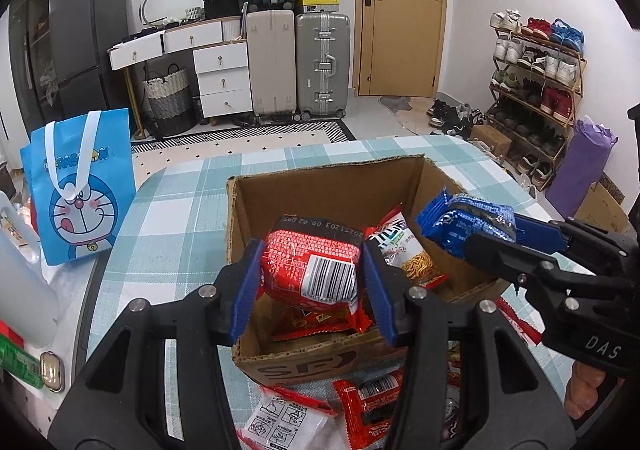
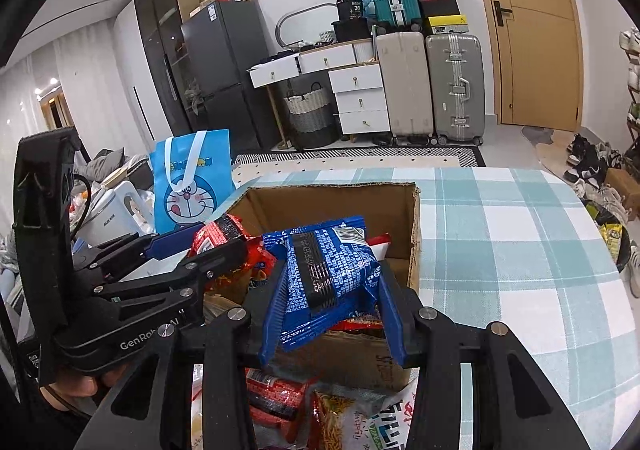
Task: Organize snacks
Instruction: 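Open both tools to release the packs into the box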
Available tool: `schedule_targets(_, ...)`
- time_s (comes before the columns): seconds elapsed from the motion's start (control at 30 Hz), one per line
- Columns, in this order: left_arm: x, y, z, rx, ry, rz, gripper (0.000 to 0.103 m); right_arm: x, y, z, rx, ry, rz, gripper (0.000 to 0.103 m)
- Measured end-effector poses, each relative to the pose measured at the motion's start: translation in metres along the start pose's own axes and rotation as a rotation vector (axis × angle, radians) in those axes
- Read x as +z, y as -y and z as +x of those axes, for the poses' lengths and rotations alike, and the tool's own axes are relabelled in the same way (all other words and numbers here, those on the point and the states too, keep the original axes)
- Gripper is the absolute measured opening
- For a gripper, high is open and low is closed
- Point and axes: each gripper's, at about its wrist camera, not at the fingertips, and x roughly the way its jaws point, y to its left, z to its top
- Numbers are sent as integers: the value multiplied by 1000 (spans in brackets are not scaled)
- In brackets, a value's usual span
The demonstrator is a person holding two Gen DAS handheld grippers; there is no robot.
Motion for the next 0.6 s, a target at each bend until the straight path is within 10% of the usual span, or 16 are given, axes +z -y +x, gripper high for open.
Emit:
schedule_targets(0.27, -11, -7, 14, -27, -51, -22, 47, -1, 1, -2, 3, 14, 3, 53)
schedule_targets(0.37, -13, -12, 11, -34, -51, -31, 48, 0, 2, -10, -4, 35, 10, 77)
schedule_targets(0.6, -17, -15, -10, -35, -17, -44, 84, -5, 4, -32, -5, 81, 14, 100)
